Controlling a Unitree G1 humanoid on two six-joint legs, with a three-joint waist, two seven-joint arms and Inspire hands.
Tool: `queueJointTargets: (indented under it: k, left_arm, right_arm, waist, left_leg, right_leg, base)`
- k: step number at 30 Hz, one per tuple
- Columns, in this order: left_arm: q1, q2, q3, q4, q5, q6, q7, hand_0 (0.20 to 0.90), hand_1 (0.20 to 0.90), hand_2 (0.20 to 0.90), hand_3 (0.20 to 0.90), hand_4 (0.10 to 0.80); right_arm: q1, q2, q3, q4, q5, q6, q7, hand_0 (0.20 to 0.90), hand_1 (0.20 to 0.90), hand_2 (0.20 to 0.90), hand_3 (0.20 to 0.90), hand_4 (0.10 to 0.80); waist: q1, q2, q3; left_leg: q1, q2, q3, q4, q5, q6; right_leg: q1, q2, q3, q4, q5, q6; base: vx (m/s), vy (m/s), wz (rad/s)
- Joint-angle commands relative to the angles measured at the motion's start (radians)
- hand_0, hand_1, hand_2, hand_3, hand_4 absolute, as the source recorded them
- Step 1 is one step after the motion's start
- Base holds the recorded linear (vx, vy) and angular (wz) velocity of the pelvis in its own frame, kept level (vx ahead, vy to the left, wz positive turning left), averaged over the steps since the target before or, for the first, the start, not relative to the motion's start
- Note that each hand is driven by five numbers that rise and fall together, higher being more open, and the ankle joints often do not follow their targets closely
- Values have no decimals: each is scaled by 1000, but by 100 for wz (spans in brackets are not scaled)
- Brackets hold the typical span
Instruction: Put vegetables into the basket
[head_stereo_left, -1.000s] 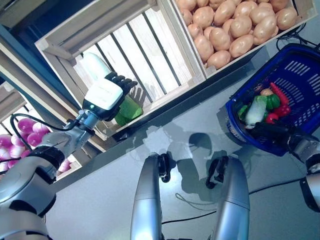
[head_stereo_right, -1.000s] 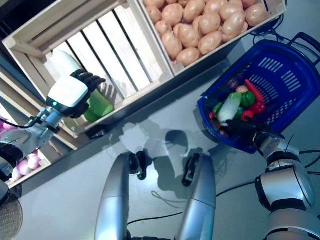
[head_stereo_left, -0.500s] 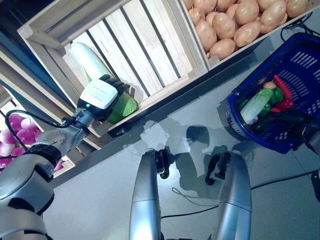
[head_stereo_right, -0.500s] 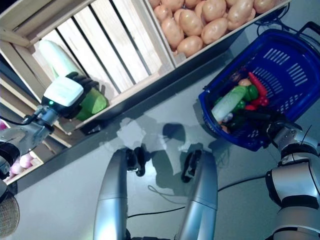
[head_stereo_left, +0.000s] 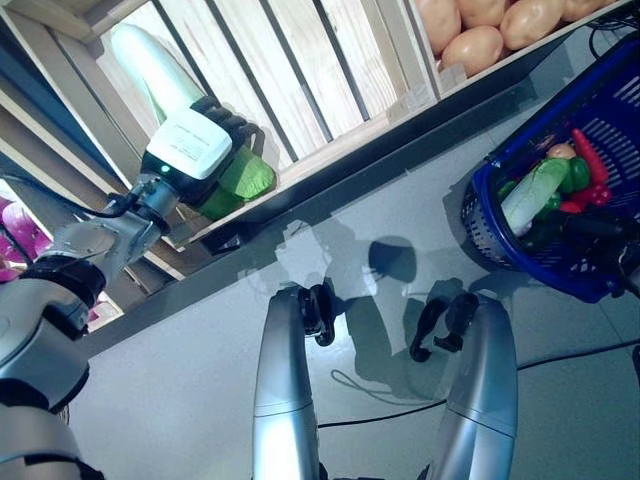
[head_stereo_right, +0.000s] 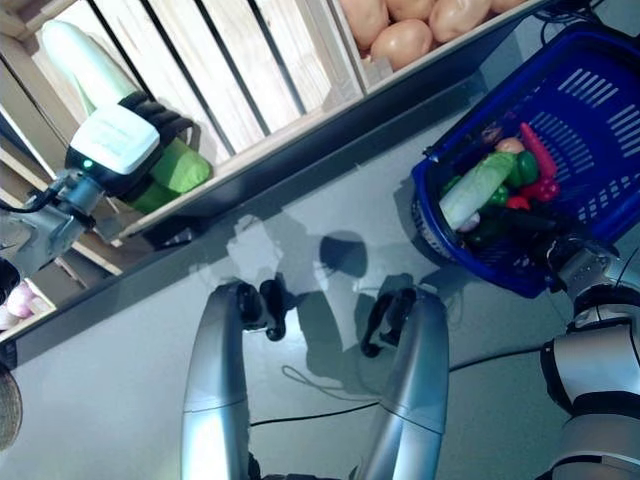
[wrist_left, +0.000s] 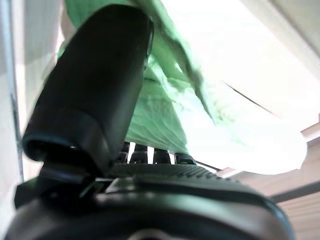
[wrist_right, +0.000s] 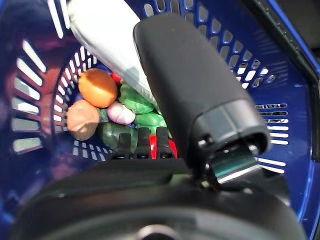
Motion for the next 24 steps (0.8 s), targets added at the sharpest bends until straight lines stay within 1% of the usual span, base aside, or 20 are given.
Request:
queueJointTargets:
  k: [1,3,4,5,8,10,11,13,15,17,21,24]
  left_arm:
    - [-36,88,-94,115,-31,84,-184,900,900,900,900,800]
    - [-51,83,-125,115,-47,83,-204,900,900,900,900,800]
    - [-54,83,-134,114,-54,76,-212,848,848,848,848,765]
    - [-56,85,-141,108,-72,73,-216,300,300,300,300,400]
    - [-60,93,-152,91,-88,49,-189,300,300,300,300,400]
    - [-68,99,-156,83,-88,25,-169,300,300,300,300,400]
    - [-69,103,-154,73,-85,-1,-149,300,300,300,300,400]
    - [-72,105,-154,64,-88,-17,-142,300,300,300,300,400]
    - [-73,108,-153,64,-91,-51,-114,300,300,300,300,400]
    - [-75,111,-152,56,-96,-62,-104,300,300,300,300,400]
    - [-52,111,-121,67,-104,-91,-76,300,300,300,300,400]
    - [-20,105,-82,74,-132,-115,-29,300,300,300,300,400]
  right_arm:
    - [-19,-95,2,1,71,-108,-6,900,900,900,900,800]
    - [-24,-89,9,-6,76,-119,-2,900,900,900,900,800]
    - [-23,-89,12,-11,82,-121,-5,900,900,900,900,800]
    - [-23,-88,15,-15,86,-125,-9,900,900,900,900,800]
    - [-15,-91,13,-23,101,-137,-7,900,900,900,900,800]
    - [-12,-93,8,-26,112,-145,0,900,900,900,900,800]
    - [-11,-92,3,-30,110,-146,7,900,900,900,900,800]
    - [-13,-92,1,-31,110,-145,13,900,900,900,900,800]
    - [-11,-88,-1,-30,104,-151,24,900,900,900,900,800]
    - [-9,-89,-2,-33,103,-149,28,900,900,900,900,800]
    - [-10,-84,-3,-34,99,-133,38,900,900,900,900,800]
    - [6,-76,-10,-37,86,-123,61,900,900,900,900,800]
  waist:
    - [-17,-35,-33]
    - [-21,-37,-32]
    - [-22,-38,-34]
    - [-23,-38,-35]
    - [-25,-35,-44]
    - [-25,-33,-51]
    - [-25,-30,-57]
    - [-25,-29,-62]
    - [-24,-27,-69]
    - [-23,-26,-73]
    - [-22,-26,-80]
    - [-22,-26,-88]
  left_leg:
    - [27,7,20,61,-212,30]
    - [10,10,17,74,-215,30]
    - [5,11,16,77,-216,31]
    - [2,12,16,78,-216,31]
    - [4,13,20,70,-214,32]
    - [17,15,27,58,-214,33]
    - [29,18,32,48,-212,33]
    - [38,20,37,41,-211,33]
    - [67,26,47,20,-209,34]
    - [88,27,51,7,-207,33]
    - [169,32,67,-55,-191,30]
    - [252,30,84,-135,-168,23]
  right_leg:
    - [-12,-11,9,-49,4,-28]
    - [-29,-12,13,-38,2,-27]
    - [-35,-10,15,-36,2,-27]
    - [-36,-10,16,-35,2,-27]
    - [-34,-10,16,-44,5,-26]
    - [-22,-13,13,-57,7,-25]
    - [-11,-14,11,-66,9,-25]
    - [-3,-16,9,-71,9,-26]
    - [29,-18,-1,-92,9,-29]
    - [49,-18,-6,-103,9,-30]
    - [130,-9,-23,-153,17,-32]
    - [212,3,-40,-221,31,-32]
  base:
    - [0,0,0]
    - [0,0,0]
    - [0,0,0]
    - [-20,-19,-5]
    - [-7,-8,-1]
    - [0,0,0]
    - [0,0,0]
    - [0,0,0]
    - [0,0,0]
    - [0,0,0]
    - [7,1,-1]
    - [38,2,-6]
